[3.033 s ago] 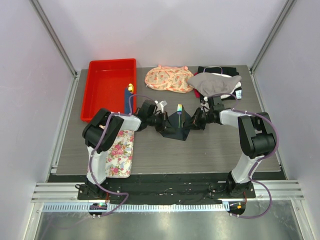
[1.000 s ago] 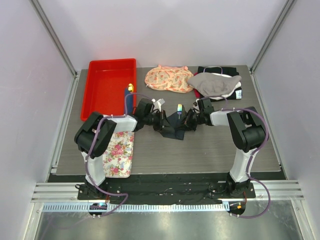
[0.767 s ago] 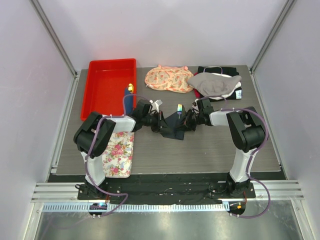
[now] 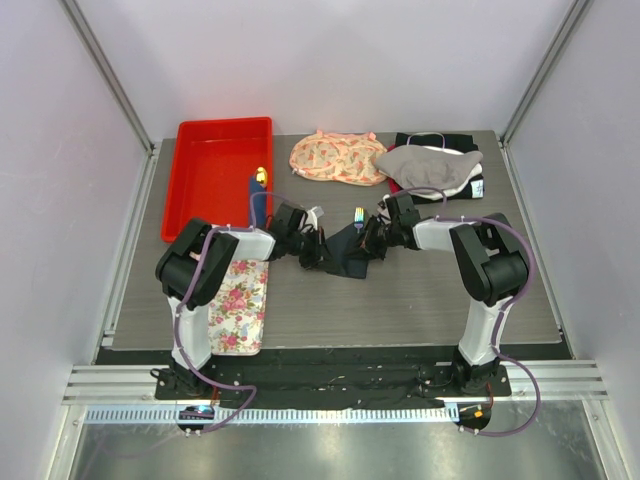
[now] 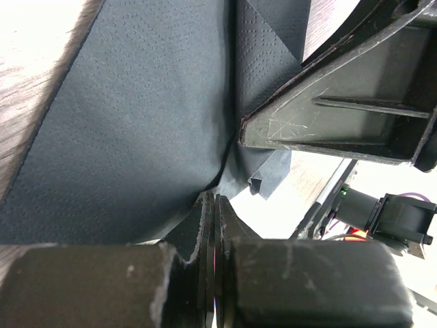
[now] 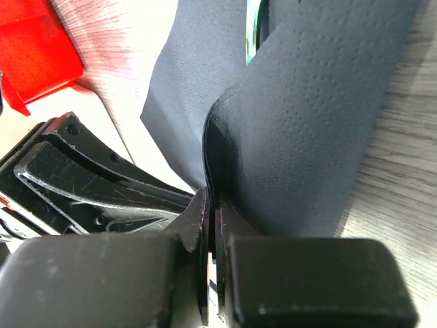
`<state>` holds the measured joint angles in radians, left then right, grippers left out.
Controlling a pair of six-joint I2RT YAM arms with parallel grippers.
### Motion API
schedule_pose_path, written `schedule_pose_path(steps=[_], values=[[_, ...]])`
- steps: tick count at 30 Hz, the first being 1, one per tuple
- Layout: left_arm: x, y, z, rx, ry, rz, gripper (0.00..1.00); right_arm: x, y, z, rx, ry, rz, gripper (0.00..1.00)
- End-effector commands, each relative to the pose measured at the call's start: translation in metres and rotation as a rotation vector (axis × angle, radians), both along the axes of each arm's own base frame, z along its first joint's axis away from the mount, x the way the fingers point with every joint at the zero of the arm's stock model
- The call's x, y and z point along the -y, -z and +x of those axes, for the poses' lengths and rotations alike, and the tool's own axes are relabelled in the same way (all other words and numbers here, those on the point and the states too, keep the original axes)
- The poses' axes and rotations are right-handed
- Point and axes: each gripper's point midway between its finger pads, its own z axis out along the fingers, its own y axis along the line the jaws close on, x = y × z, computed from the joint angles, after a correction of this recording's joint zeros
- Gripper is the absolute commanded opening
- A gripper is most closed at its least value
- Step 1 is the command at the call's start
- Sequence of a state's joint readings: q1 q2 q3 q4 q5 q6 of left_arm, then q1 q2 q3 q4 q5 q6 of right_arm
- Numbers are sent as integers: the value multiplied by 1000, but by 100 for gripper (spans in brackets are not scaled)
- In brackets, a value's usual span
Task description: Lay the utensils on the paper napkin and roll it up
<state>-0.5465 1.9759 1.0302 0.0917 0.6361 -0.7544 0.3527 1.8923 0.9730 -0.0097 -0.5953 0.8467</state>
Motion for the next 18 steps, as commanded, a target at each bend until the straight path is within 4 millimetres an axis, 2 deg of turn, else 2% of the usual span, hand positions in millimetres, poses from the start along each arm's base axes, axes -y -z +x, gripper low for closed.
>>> schedule_pose_path(steps=[1,5,8,9,12,15,16,18], values=[[-5,15,0,-12,-14,48,0,-7,-6,12,32,7,5,1],[0,2,3,21,-7,-1,0,-7,-1,11,16,9,2,3],[-2,-10,2,28,-30,-62,1,-8,1,10,4,3,10,20],[3,-21,9,73,-38,-119,3,-8,3,10,-2,5,11,33],[0,-38,14,105,-75,-193,10,-7,4,9,-9,9,10,52],[0,-49,15,108,-89,-242,15,-7,5,9,-17,15,9,60],[2,-53,17,120,-93,-262,18,-7,4,10,-14,15,9,66],[4,-59,20,109,-113,-288,19,-7,5,9,-22,20,12,69]])
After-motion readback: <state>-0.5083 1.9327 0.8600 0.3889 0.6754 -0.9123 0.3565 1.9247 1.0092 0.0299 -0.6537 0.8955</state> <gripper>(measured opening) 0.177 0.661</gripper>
